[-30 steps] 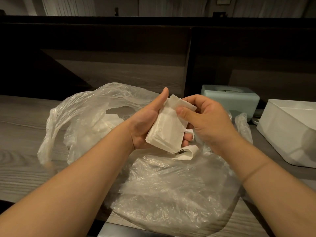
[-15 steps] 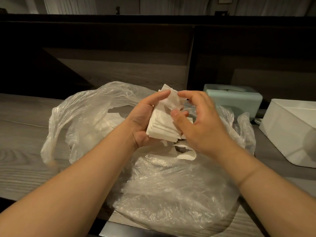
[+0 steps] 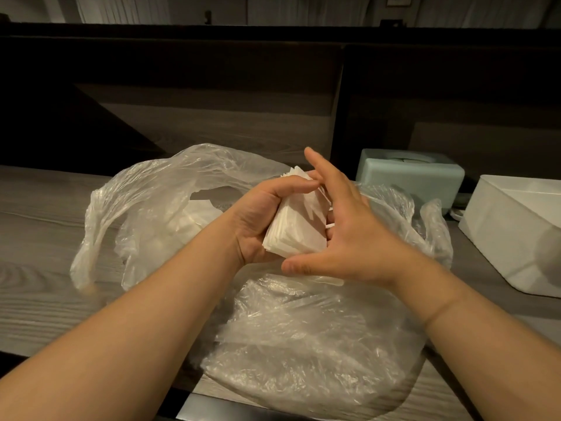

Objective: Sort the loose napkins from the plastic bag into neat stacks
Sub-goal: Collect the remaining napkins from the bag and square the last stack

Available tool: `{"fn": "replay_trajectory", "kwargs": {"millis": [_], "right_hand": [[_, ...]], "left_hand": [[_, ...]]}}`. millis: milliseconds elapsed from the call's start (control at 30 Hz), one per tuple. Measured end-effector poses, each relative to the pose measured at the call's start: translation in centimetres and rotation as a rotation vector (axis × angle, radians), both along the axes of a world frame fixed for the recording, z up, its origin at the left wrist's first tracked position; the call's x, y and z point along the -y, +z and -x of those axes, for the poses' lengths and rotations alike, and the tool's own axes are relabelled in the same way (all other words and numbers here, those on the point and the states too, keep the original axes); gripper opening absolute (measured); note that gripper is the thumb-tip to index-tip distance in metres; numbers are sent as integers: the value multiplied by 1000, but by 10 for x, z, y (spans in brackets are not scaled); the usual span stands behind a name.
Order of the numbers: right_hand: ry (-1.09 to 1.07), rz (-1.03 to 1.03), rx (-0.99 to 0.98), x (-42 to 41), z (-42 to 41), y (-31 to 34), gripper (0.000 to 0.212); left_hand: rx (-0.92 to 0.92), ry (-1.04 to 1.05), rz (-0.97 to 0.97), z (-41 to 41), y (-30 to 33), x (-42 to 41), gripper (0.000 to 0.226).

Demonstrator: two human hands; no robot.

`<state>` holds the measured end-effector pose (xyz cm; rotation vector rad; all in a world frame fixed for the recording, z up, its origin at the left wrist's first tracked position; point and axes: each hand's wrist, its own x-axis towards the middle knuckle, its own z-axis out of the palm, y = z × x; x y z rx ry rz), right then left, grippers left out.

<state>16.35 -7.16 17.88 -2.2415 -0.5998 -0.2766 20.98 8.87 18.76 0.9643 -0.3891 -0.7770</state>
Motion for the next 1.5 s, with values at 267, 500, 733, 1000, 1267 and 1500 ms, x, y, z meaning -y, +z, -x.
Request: {"fn": "replay_trajectory", "kwargs": {"millis": [267, 500, 733, 1000, 1267, 1500], "right_hand": [[-30, 77, 34, 0, 0, 0, 132], [-111, -263, 5, 1, 4, 12, 75], [-234, 60, -334, 17, 0, 23, 30], [-2, 414, -565, 31, 4, 31, 86], [203, 305, -680, 44, 10, 39, 44], [101, 242, -660, 51, 6, 36, 33]], "left_hand": [[25, 25, -3, 3, 2, 1, 25], [-132, 103, 5, -8, 1, -5, 49], [-235, 155, 125, -10, 6, -11, 50], [-273, 212, 115, -12, 5, -10, 44], [-280, 231, 54, -10, 6, -9, 47], [-281, 226, 40, -10, 6, -9, 47]]}}
